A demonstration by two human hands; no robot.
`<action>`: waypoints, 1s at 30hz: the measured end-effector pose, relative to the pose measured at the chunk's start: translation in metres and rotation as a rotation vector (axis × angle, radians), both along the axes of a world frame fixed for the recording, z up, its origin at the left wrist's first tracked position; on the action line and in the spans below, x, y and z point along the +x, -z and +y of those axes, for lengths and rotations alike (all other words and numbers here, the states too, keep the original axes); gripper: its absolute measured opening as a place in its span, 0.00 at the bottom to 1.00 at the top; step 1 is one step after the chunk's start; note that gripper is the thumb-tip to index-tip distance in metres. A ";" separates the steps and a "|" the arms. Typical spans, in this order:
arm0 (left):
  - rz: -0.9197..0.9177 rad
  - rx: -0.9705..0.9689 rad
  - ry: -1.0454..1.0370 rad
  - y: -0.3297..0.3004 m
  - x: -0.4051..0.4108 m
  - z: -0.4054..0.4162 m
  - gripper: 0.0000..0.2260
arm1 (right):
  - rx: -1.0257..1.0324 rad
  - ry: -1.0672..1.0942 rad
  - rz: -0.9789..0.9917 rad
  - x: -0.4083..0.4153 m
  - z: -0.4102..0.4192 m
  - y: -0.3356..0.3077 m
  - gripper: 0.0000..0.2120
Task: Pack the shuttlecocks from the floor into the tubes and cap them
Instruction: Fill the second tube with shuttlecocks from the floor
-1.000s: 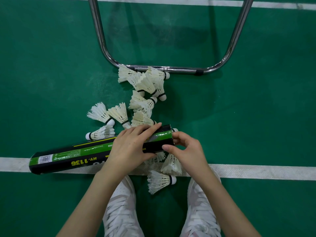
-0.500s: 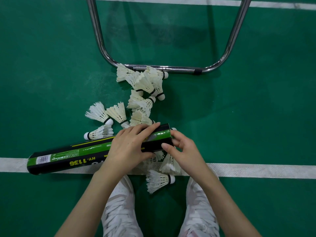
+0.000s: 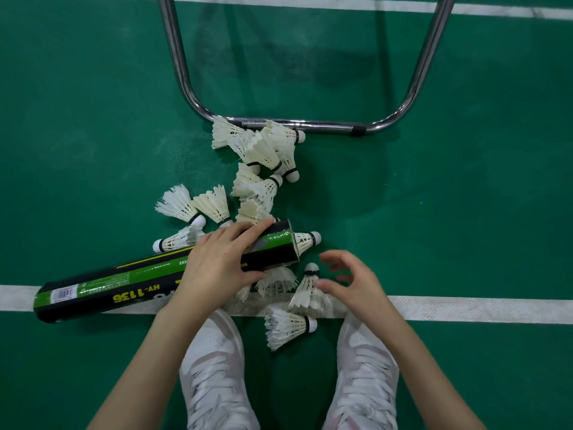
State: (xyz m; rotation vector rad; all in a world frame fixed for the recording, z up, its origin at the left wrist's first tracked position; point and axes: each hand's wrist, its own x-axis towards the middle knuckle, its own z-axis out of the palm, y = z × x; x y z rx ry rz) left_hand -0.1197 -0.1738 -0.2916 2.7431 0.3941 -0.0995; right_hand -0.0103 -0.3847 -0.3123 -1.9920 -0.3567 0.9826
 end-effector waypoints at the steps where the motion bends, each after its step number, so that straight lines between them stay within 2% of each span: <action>1: 0.004 -0.002 -0.003 0.000 0.000 0.000 0.40 | -0.039 -0.045 0.001 -0.004 -0.003 0.002 0.22; 4: 0.002 -0.014 -0.021 -0.002 0.001 0.000 0.39 | -0.121 -0.169 0.009 -0.014 -0.006 0.009 0.32; 6: 0.000 -0.020 -0.030 -0.004 0.001 0.000 0.39 | -0.150 -0.253 -0.010 -0.018 -0.006 0.013 0.34; 10: -0.008 -0.013 -0.031 -0.005 0.001 0.001 0.39 | -0.211 -0.363 -0.206 -0.015 -0.007 0.016 0.26; 13: -0.019 -0.005 -0.020 -0.003 0.000 0.001 0.39 | -0.208 -0.314 -0.375 -0.006 -0.010 0.015 0.15; 17: -0.018 0.002 -0.004 -0.001 0.001 0.002 0.40 | -0.143 -0.220 -0.555 0.001 -0.013 0.014 0.13; 23: -0.016 -0.014 -0.008 -0.002 0.001 0.001 0.40 | -0.154 -0.186 -0.523 0.003 -0.008 0.013 0.13; 27: -0.018 -0.010 -0.004 -0.002 0.001 0.001 0.40 | -0.123 -0.161 -0.407 0.000 -0.008 0.012 0.22; 30: -0.013 -0.006 0.000 -0.001 0.000 0.002 0.40 | -0.063 -0.078 -0.342 -0.003 -0.003 0.010 0.17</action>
